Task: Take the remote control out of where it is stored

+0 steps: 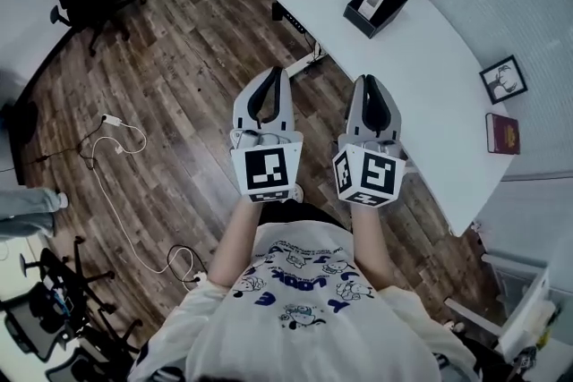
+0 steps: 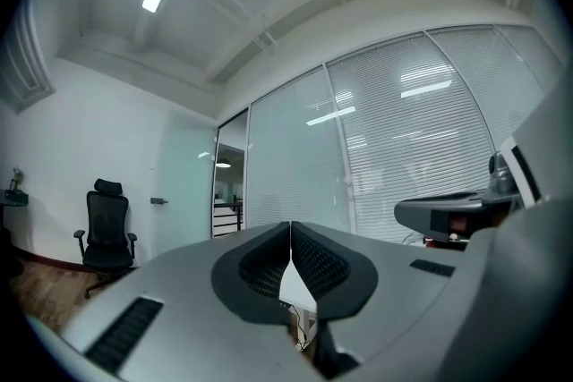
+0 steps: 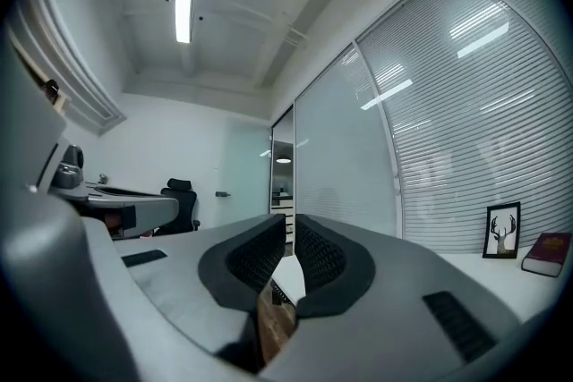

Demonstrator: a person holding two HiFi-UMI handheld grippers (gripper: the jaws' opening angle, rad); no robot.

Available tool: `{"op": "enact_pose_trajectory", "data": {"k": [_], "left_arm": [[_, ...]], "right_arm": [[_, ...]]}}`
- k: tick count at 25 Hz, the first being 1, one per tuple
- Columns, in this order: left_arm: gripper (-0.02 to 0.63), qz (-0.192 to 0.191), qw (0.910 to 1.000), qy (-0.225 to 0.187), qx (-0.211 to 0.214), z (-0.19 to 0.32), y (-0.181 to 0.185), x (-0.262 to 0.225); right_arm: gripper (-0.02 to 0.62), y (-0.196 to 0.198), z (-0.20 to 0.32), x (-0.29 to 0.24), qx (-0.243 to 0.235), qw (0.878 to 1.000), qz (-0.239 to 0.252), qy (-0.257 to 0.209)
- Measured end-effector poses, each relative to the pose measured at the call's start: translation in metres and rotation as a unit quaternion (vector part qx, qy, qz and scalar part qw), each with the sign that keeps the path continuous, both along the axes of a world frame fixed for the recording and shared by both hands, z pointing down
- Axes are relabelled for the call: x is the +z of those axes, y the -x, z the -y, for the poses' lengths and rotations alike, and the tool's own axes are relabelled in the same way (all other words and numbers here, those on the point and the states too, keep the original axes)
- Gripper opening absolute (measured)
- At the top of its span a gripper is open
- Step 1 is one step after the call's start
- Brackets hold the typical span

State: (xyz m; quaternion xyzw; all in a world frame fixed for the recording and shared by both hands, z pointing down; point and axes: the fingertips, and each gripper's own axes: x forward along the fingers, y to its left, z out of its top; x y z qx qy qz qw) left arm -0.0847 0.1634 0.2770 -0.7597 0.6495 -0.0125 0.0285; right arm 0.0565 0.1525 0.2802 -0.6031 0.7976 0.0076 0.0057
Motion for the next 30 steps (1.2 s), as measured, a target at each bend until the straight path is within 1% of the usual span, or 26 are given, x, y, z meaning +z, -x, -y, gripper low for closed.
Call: {"op": "enact_pose_trajectory", "data": {"k": [4, 9, 16, 22, 30], "left_arm": [[0.018, -0.012, 0.9998, 0.011, 0.01, 0.036, -0.013, 0.006], [0.018, 0.0, 0.9993, 0.025, 0.029, 0.08, -0.033, 0.015], [0.018, 0.006, 0.9972, 0.039, 0.063, 0.147, -0.052, 0.029], [0.018, 0.005, 0.9947, 0.043, 0.093, 0.207, -0.064, 0.033], [0.018, -0.006, 0.9868, 0.06, 0.15, 0.289, -0.073, 0.041]], "right_arm": [[0.035, -0.016, 0.036, 0.005, 0.008, 1.0, 0.003, 0.008], [0.035, -0.029, 0.074, 0.015, 0.014, 1.0, 0.005, 0.022], [0.035, -0.043, 0.134, 0.03, 0.037, 0.999, 0.01, 0.035], [0.035, -0.053, 0.19, 0.037, 0.061, 0.997, 0.03, 0.043], [0.035, -0.057, 0.269, 0.048, 0.091, 0.993, 0.039, 0.065]]}}
